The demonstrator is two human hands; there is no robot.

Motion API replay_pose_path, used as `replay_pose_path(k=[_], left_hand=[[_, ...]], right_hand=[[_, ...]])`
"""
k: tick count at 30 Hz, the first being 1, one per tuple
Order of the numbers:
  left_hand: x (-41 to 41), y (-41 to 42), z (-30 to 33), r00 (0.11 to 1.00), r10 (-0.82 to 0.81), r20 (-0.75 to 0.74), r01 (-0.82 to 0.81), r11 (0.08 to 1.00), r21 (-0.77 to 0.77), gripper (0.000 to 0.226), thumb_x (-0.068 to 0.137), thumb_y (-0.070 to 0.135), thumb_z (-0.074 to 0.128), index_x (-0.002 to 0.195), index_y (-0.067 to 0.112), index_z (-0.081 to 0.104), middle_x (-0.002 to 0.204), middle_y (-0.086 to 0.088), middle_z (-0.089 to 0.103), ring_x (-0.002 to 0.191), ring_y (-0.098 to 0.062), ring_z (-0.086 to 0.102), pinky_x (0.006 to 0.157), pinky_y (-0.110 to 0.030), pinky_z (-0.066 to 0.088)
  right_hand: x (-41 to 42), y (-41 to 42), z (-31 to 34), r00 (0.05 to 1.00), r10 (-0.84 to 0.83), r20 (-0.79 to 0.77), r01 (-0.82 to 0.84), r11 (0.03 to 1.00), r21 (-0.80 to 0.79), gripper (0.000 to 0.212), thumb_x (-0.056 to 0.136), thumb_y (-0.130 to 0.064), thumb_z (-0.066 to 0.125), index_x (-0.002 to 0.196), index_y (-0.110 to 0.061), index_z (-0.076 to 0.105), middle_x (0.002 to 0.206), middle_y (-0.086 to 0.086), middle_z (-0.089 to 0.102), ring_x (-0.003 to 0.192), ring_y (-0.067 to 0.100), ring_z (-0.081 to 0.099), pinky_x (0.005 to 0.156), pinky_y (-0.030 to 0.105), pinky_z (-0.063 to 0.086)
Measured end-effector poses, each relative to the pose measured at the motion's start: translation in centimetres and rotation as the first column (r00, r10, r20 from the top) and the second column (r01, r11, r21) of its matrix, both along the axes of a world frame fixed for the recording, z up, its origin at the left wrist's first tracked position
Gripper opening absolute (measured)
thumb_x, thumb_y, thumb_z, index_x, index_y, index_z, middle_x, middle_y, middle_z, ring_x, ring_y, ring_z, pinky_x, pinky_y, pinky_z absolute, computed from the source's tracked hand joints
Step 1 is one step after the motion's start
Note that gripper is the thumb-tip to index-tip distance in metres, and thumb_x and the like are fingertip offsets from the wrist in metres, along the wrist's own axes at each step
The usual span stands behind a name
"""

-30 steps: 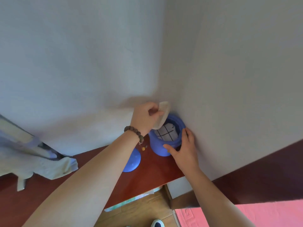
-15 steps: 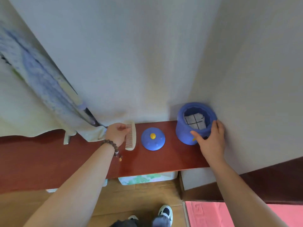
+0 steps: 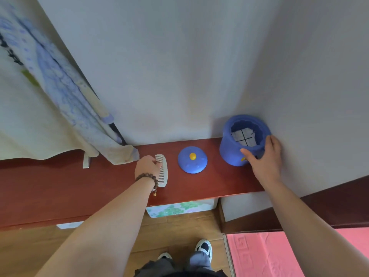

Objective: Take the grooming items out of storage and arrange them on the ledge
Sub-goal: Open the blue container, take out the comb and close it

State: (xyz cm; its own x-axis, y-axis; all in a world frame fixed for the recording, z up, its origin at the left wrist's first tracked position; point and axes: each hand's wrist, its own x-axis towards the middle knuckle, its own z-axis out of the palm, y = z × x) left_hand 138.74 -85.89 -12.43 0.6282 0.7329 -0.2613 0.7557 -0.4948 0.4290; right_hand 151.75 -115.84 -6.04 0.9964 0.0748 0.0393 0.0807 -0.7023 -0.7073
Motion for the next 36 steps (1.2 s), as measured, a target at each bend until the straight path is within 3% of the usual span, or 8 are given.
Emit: replay_pose_path(k=[3, 9, 14, 21, 23, 29, 31, 36], left_hand=[[-0.2, -0.2, 0.3, 0.998, -0.055, -0.01, 0.055, 0.996, 0.07, 0.033, 0.09, 0.032, 0.057, 0.118, 0.014, 0.057, 0.118, -0.011, 0.061, 0.11, -0.029, 0.057, 0.088, -0.039, 0.05], [2.2, -3.2, 1.1, 0.905, -0.34, 0.257, 0.349, 0.937, 0.009, 0.049, 0.082, 0.026, 0.07, 0.127, 0.016, 0.054, 0.137, -0.005, 0.049, 0.132, -0.022, 0.036, 0.106, -0.032, 0.031], [4.4, -5.3, -0.2, 0.875, -0.421, 0.239, 0.448, 0.891, -0.074, 0.052, 0.083, 0.026, 0.07, 0.131, 0.017, 0.051, 0.146, -0.004, 0.039, 0.138, -0.02, 0.03, 0.111, -0.032, 0.028], [5.4, -6.0, -1.3, 0.864, -0.4, 0.307, 0.427, 0.904, -0.023, 0.029, 0.088, 0.014, 0.062, 0.117, 0.012, 0.063, 0.134, -0.005, 0.054, 0.127, -0.024, 0.046, 0.104, -0.035, 0.037], [5.6, -6.5, -0.4, 0.85, -0.347, 0.398, 0.387, 0.922, -0.025, 0.025, 0.088, 0.016, 0.063, 0.113, 0.011, 0.064, 0.128, -0.006, 0.058, 0.122, -0.025, 0.051, 0.102, -0.037, 0.04], [8.3, -9.8, 8.4, 0.591, -0.33, 0.736, 0.405, 0.911, 0.083, 0.02, 0.083, 0.016, 0.067, 0.103, 0.014, 0.066, 0.117, -0.003, 0.062, 0.109, -0.018, 0.056, 0.089, -0.028, 0.045], [10.3, -11.2, 10.8, 0.549, -0.385, 0.742, 0.487, 0.869, 0.091, 0.02, 0.083, 0.019, 0.067, 0.103, 0.015, 0.067, 0.115, -0.002, 0.063, 0.107, -0.017, 0.057, 0.089, -0.026, 0.045], [14.8, -14.0, 12.3, 0.586, -0.59, 0.555, 0.641, 0.757, 0.127, 0.023, 0.087, 0.021, 0.063, 0.109, 0.013, 0.065, 0.112, -0.005, 0.063, 0.102, -0.023, 0.057, 0.085, -0.03, 0.044]], right_hand=[[-0.1, 0.0, 0.0, 1.0, -0.002, 0.003, 0.002, 1.0, 0.004, 0.092, 0.079, -0.037, 0.073, 0.149, -0.004, 0.023, 0.156, 0.007, 0.019, 0.142, 0.019, 0.024, 0.103, 0.015, 0.017], [0.0, 0.0, -0.3, 1.0, 0.003, 0.001, -0.003, 1.0, 0.025, 0.091, 0.079, -0.036, 0.073, 0.149, -0.005, 0.023, 0.156, 0.005, 0.018, 0.142, 0.017, 0.024, 0.103, 0.015, 0.017], [0.3, -0.1, -0.5, 1.0, 0.003, 0.009, -0.004, 0.999, 0.037, 0.092, 0.078, -0.037, 0.074, 0.148, -0.004, 0.024, 0.155, 0.006, 0.02, 0.141, 0.017, 0.025, 0.105, 0.015, 0.018], [0.4, -0.2, -0.7, 1.0, 0.011, 0.009, -0.011, 0.999, 0.045, 0.09, 0.079, -0.034, 0.074, 0.148, -0.004, 0.025, 0.154, 0.006, 0.02, 0.14, 0.016, 0.025, 0.102, 0.011, 0.017], [0.4, -0.2, -0.8, 1.0, 0.011, 0.006, -0.011, 0.999, 0.047, 0.09, 0.078, -0.035, 0.075, 0.148, -0.004, 0.026, 0.154, 0.005, 0.02, 0.139, 0.015, 0.026, 0.101, 0.01, 0.018], [0.4, -0.1, -0.8, 1.0, 0.005, 0.02, -0.006, 0.998, 0.062, 0.091, 0.077, -0.034, 0.076, 0.148, -0.004, 0.027, 0.154, 0.006, 0.021, 0.139, 0.017, 0.028, 0.102, 0.014, 0.022], [0.5, -0.1, -0.7, 1.0, 0.0, 0.025, -0.002, 0.997, 0.074, 0.092, 0.075, -0.033, 0.078, 0.146, -0.002, 0.029, 0.153, 0.008, 0.024, 0.138, 0.02, 0.031, 0.102, 0.017, 0.025], [0.9, -0.2, -0.6, 1.0, -0.014, 0.028, 0.011, 0.994, 0.111, 0.096, 0.066, -0.032, 0.084, 0.142, -0.001, 0.035, 0.148, 0.012, 0.034, 0.134, 0.023, 0.038, 0.099, 0.018, 0.029]])
